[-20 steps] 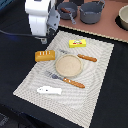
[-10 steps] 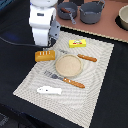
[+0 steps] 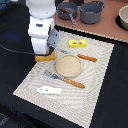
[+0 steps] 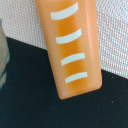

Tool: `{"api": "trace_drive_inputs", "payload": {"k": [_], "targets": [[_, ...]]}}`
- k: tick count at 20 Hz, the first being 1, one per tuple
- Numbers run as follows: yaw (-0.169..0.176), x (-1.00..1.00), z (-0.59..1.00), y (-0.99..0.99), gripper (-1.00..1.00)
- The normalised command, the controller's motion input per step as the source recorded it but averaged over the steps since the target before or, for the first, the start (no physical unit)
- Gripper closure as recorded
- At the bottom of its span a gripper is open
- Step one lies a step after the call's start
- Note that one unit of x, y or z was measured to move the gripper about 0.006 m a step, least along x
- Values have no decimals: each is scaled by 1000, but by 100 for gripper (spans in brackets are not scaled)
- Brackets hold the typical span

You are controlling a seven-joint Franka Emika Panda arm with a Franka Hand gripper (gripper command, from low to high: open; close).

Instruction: Interact with the objects in diverse but meaningful ways.

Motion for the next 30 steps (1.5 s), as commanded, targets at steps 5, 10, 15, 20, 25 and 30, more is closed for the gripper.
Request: {"api": "trace_drive_inputs", "payload": {"k": [5,10,15,20,25,30], "targets": [[18,107,-249,-73,-100],[28,93,-202,-55,-100],[28,92,-124,-84,100],[32,66,-67,-115,100],[26,-198,533,-54,100],[1,-437,1000,-124,100]]}}
